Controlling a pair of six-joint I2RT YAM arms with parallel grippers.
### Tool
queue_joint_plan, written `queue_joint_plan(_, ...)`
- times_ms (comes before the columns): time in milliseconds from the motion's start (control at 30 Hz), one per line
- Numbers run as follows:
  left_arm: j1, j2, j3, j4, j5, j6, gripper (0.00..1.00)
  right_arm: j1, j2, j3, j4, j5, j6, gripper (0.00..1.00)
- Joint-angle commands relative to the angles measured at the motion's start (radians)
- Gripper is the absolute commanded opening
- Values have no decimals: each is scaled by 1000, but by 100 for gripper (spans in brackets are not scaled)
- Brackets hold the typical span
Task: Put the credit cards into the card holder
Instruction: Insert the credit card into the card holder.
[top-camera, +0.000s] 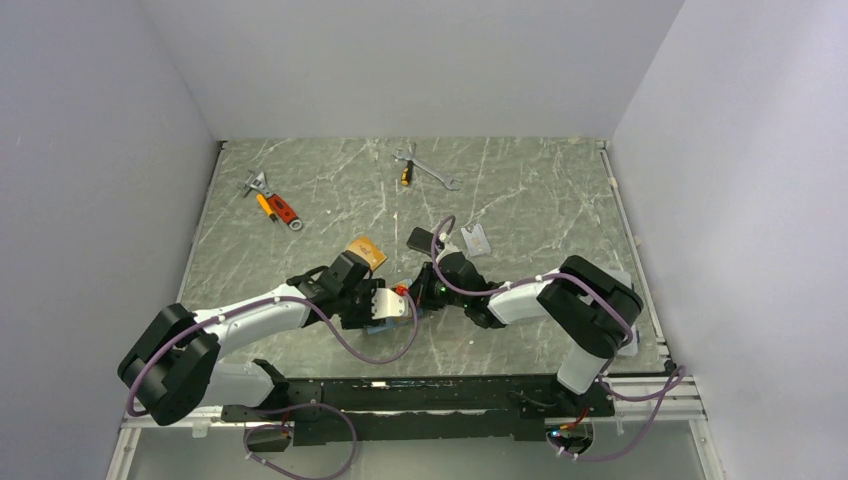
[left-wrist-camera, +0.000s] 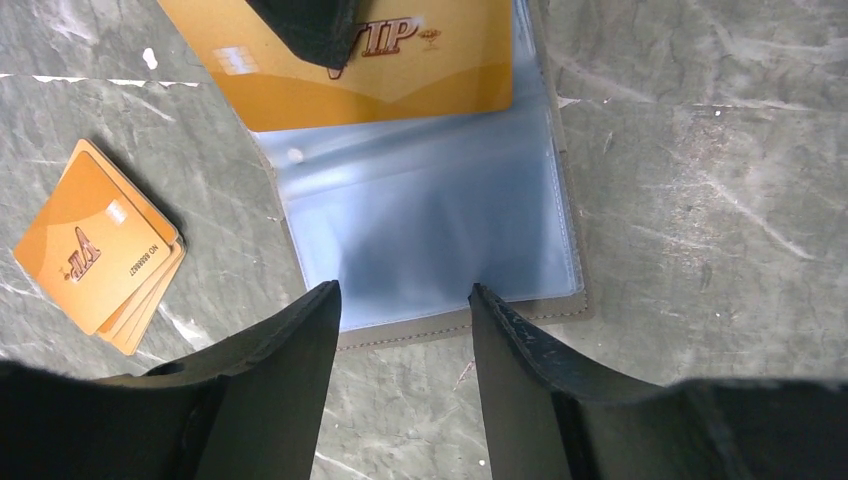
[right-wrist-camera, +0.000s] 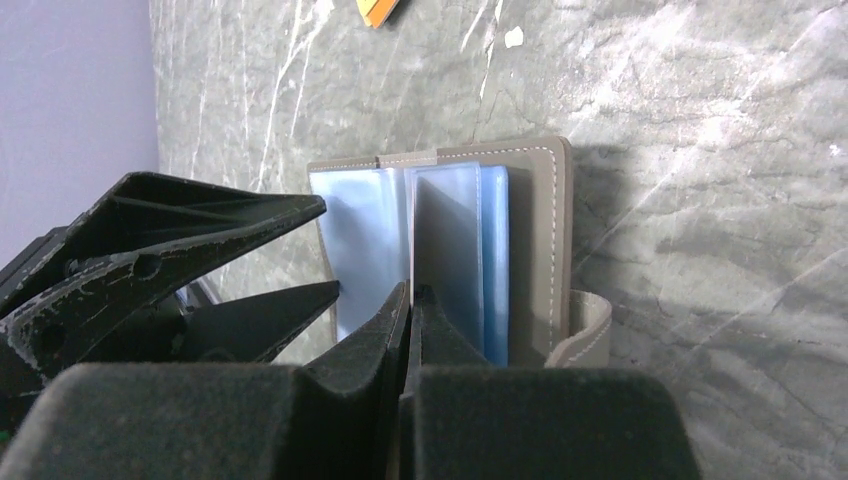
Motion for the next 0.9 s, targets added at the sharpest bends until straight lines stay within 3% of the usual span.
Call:
queue_joint_plan(0,-4,-5,-19,-32,0,14,56,6,29,24,81,53,8,0)
queue_joint_plan(200,-11,14,-4,-56,-9,0,54,15,63,-9,145,58,50,0)
queue_joint_plan(400,-24,32,-3,-41,-32,-33,41,25,74,-43,164,50,77,0)
queue_joint_plan(867,-52,29,-20,-25,-78,-68,40,39,103,-65,165,25,69,0)
